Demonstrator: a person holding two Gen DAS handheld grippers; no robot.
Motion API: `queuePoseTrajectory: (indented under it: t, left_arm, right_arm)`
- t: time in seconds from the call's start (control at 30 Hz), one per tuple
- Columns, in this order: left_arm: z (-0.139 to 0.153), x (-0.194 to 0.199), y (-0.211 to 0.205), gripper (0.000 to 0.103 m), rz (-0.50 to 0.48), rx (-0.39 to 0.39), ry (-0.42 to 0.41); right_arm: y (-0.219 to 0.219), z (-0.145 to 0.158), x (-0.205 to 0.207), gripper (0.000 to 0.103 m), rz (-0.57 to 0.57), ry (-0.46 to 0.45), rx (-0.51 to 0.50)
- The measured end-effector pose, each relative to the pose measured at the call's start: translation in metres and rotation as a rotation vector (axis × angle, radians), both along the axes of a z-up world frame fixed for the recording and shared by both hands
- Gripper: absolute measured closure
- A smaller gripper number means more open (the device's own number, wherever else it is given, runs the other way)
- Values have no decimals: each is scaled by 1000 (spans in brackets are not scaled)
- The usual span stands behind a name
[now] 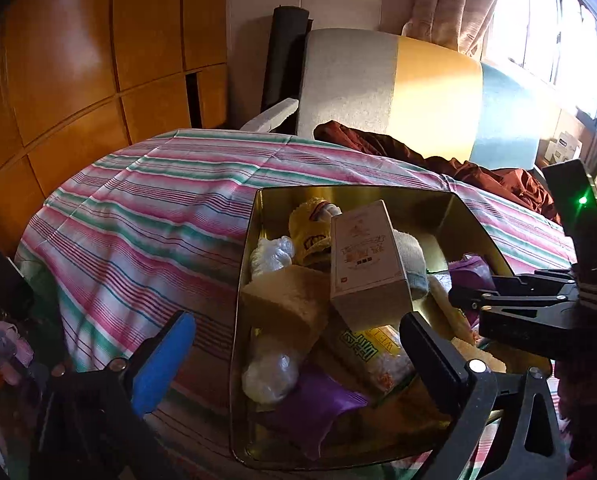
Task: Organize objects
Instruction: 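Carry the purple packet with the right tool into the tray and release it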
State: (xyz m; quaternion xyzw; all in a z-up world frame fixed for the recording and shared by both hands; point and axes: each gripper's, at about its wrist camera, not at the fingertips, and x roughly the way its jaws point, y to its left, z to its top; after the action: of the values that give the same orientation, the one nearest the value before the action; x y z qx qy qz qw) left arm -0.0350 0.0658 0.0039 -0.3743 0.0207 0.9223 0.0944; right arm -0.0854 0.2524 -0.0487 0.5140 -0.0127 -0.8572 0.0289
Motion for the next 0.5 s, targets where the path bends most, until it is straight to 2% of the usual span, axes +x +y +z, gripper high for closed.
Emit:
queuePoseTrajectory:
  t: [0.07,0.2,0.3,0.5]
  left_arm:
    - [-1,0,-1,0,11,-10,-3]
    - [-2,1,-1,0,25,-26,0]
    - [-1,2,-2,0,32,-14,2]
    - [3,6,1,0,87,-35,30]
  right_arm:
    - [-2,-4,-2,54,5,-4,-23]
    - [0,-2,1,52,-13,6,-59]
    - [2,3,7,43,-31,17,-66]
    - [5,23,29,40,-115,101,-28]
